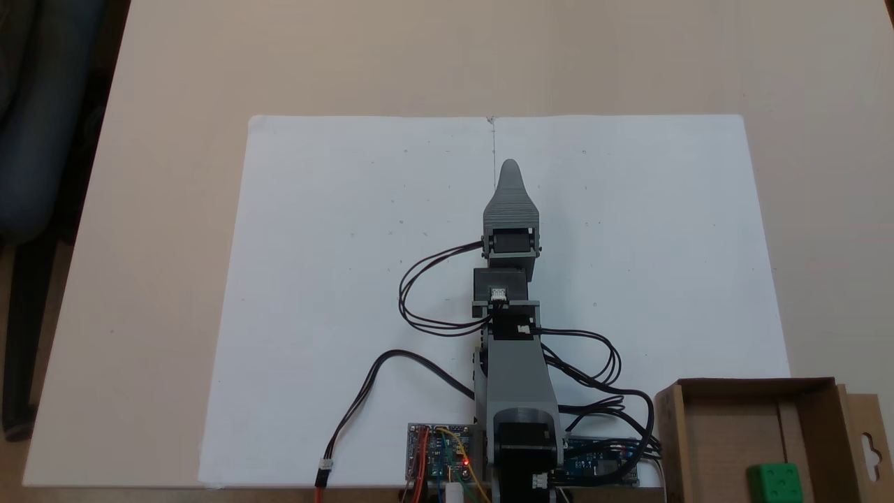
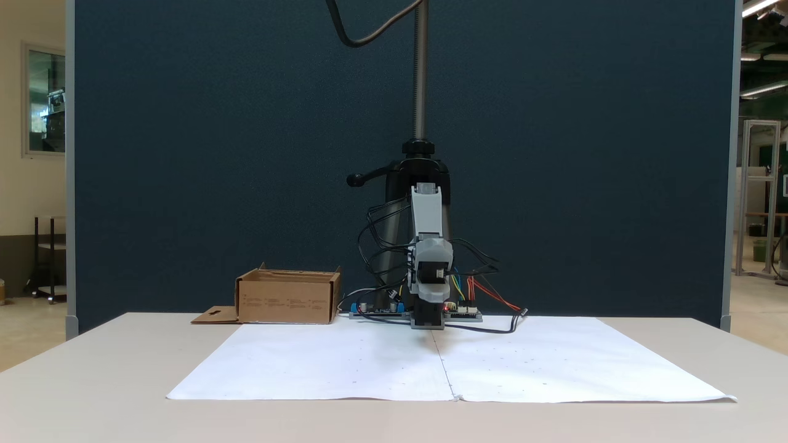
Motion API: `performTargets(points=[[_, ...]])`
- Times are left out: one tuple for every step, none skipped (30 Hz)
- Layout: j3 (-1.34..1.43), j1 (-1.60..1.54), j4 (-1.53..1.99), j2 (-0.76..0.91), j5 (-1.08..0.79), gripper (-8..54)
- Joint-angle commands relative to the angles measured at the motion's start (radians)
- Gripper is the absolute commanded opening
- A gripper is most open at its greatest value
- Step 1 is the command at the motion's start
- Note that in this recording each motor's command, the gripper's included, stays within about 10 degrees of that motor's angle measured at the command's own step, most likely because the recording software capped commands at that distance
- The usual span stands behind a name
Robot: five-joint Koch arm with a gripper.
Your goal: Grasp a green dice and put it in the bin.
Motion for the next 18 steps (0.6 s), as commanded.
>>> performTargets(points=[[0.072,-0.009,-0.171,0.112,-0.012,45.1],[0.072,-0.009,-0.19,0.112,-0.011,45.1],[0.072,-0.009,-0.21,0.114,-0.011,45.1],[0.072,-0.009,-0.225,0.114,-0.011,45.1],[0.072,-0.009,-0.24,0.114,-0.011,45.1],[0.072,-0.009,-0.256,0.114,-0.009,45.1],[0.072,-0.011,-0.296,0.114,-0.009,45.1],[0.072,-0.011,-0.297,0.114,-0.009,45.1],[0.072,-0.011,-0.308,0.114,-0.008,45.1],[0.072,-0.011,-0.32,0.114,-0.009,45.1],[0.074,-0.011,-0.336,0.114,-0.009,45.2],[0.072,-0.011,-0.351,0.114,-0.008,45.1],[0.072,-0.011,-0.363,0.114,-0.009,45.1],[0.074,-0.011,-0.377,0.114,-0.008,45.1],[0.072,-0.011,-0.403,0.114,-0.009,45.1],[0.072,-0.011,-0.415,0.114,-0.008,45.1],[0.072,-0.011,-0.428,0.114,-0.009,45.1],[0.072,-0.011,-0.441,0.114,-0.008,45.1]])
